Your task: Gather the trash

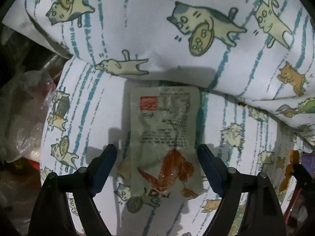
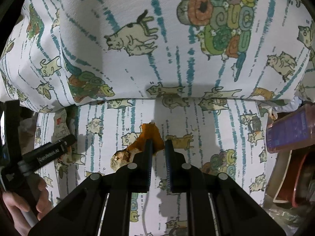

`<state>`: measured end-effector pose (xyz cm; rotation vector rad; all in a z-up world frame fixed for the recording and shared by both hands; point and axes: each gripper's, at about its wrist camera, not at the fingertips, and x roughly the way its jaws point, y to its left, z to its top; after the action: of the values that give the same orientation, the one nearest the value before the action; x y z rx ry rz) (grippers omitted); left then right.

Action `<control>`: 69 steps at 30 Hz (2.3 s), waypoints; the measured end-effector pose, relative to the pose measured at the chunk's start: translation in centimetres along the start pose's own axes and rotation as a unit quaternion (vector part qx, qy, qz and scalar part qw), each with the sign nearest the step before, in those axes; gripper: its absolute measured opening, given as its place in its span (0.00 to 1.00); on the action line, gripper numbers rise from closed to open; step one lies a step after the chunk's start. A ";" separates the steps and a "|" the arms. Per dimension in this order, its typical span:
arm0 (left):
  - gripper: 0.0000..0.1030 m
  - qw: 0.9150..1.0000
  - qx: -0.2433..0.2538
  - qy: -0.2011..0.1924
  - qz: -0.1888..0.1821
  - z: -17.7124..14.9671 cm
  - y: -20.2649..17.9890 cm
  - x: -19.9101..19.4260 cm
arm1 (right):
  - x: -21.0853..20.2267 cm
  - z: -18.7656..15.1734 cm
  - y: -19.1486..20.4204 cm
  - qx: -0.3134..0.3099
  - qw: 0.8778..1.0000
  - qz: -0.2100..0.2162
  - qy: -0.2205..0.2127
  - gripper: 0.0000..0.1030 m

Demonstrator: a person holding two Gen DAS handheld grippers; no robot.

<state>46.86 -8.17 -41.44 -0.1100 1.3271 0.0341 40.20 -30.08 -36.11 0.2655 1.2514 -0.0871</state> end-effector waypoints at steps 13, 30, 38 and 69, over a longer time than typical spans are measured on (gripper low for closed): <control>0.61 0.996 0.009 -0.054 -0.075 0.5 1.8 -6.6 | -1.9 -0.2 -0.8 -0.002 1.000 0.014 -0.018 0.12; 0.62 0.970 0.113 -0.187 -0.110 -4.8 3.9 -18.2 | -6.9 -2.8 2.0 -0.020 0.994 0.089 -0.060 0.12; 0.62 0.953 0.131 -0.259 -0.088 -6.7 4.8 -22.8 | -9.5 -3.7 3.2 -0.048 0.990 0.086 -0.100 0.12; 0.62 0.930 0.107 -0.310 -0.165 -23.9 7.1 -37.0 | -29.6 -17.5 4.1 -0.080 0.943 0.194 -0.260 0.12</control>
<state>14.23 -2.08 -11.64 -0.1226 0.6602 -0.3390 15.50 -24.13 -12.53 0.3176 0.6597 0.2705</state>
